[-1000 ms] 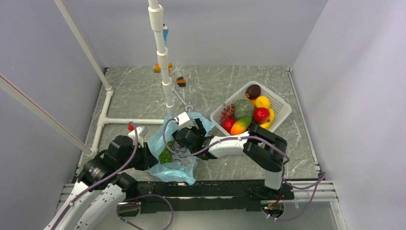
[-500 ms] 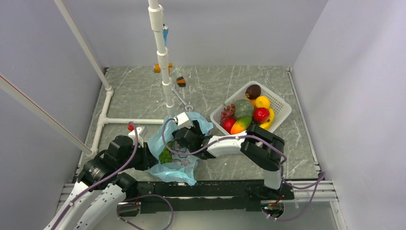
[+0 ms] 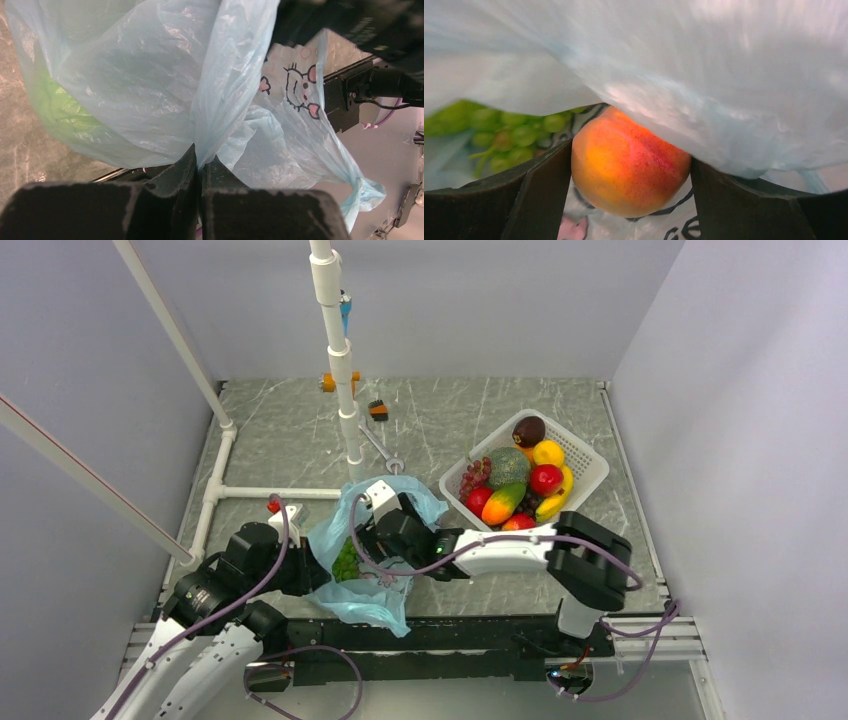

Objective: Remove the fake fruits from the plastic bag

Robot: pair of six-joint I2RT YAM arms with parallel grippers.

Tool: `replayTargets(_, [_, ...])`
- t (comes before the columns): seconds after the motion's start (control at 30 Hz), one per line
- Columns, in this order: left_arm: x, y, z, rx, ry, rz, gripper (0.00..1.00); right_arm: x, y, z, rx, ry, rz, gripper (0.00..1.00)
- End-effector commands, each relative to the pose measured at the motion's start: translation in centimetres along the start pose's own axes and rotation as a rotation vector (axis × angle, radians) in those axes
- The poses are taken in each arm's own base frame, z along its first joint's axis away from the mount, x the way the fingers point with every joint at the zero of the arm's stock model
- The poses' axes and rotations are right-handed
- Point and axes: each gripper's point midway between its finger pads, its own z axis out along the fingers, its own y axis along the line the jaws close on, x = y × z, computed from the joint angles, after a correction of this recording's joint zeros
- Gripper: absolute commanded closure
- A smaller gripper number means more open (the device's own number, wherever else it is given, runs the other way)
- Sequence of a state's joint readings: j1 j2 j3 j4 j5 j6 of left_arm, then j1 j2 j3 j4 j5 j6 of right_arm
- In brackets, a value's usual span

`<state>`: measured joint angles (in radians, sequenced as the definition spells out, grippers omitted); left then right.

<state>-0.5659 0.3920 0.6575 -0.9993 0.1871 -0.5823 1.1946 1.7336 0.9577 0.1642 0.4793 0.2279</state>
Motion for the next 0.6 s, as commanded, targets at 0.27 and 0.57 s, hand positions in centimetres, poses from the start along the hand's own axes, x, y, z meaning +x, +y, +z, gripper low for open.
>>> replayTargets(0.27, [-0.4,-0.4,0.1,0.023,-0.013,0.021,0.90,-4.0,6.2,-8.8,-0.537,-0.099,0.031,1.00])
replayTargets(0.57, [-0.5,-0.4,0.0,0.024,-0.022,0.020,0.90,-7.2,5.4,-14.4,-0.639,-0.229,0.061,1.00])
